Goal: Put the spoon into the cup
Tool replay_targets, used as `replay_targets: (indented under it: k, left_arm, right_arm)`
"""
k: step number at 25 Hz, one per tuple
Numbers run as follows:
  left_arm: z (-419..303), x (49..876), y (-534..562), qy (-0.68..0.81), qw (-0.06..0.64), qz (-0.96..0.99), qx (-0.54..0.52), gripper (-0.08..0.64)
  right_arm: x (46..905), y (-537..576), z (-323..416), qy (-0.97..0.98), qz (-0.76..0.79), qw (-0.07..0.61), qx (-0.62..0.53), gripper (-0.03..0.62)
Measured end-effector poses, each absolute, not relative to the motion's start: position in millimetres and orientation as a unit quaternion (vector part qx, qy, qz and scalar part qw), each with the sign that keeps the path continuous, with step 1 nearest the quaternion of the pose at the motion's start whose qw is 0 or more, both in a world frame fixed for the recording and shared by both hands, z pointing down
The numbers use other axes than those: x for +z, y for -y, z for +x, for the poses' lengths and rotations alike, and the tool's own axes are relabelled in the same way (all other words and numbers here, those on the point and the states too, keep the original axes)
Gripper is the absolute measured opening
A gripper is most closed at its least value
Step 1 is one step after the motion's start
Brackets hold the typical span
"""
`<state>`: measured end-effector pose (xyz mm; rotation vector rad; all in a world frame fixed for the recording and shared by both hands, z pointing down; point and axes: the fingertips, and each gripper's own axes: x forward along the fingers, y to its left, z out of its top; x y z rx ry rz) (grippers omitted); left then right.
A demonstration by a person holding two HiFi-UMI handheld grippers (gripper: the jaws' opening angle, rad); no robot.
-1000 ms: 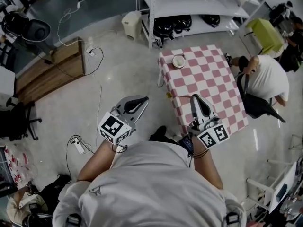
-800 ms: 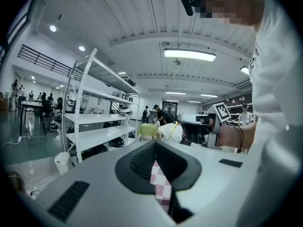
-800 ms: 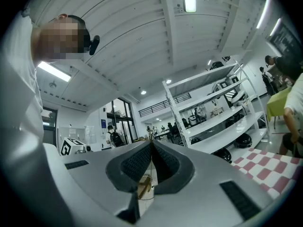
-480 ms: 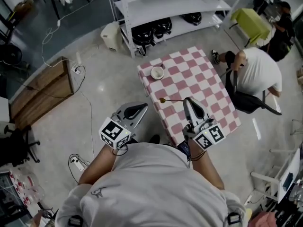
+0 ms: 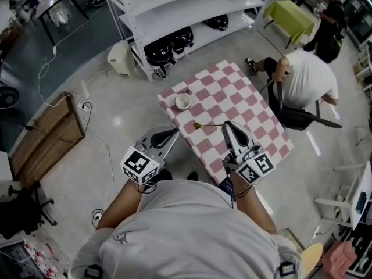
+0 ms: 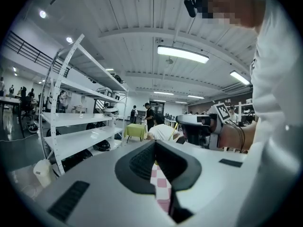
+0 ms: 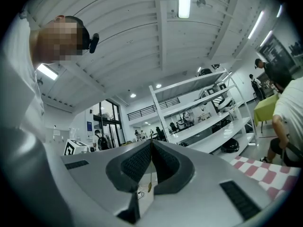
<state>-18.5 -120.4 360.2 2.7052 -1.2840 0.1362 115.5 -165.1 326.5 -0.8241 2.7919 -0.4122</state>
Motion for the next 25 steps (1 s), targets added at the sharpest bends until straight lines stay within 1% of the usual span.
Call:
replay_targets:
  k: [7, 16, 25]
  left_arm:
    - [-38.0, 354.6, 152.1, 0.377, 0.067, 0.922, 0.051, 0.014]
    - [-89.7, 346.6, 188.7, 0.328, 0.059, 0.941, 0.056, 0.014]
    - [-143.8, 344.5, 206.5, 0.288, 0.049, 0.954, 0.062, 0.014]
  right_arm:
    - [329.9, 185.9, 97.3, -0.927, -0.325, 0.11, -0.153, 0.034]
    - [313.0, 203.3, 42.0, -0.916, -0.371, 0.109, -0.111, 0.034]
    - [317.6, 216.3, -1.1, -0.894, -0.413, 0.131, -0.113, 0.034]
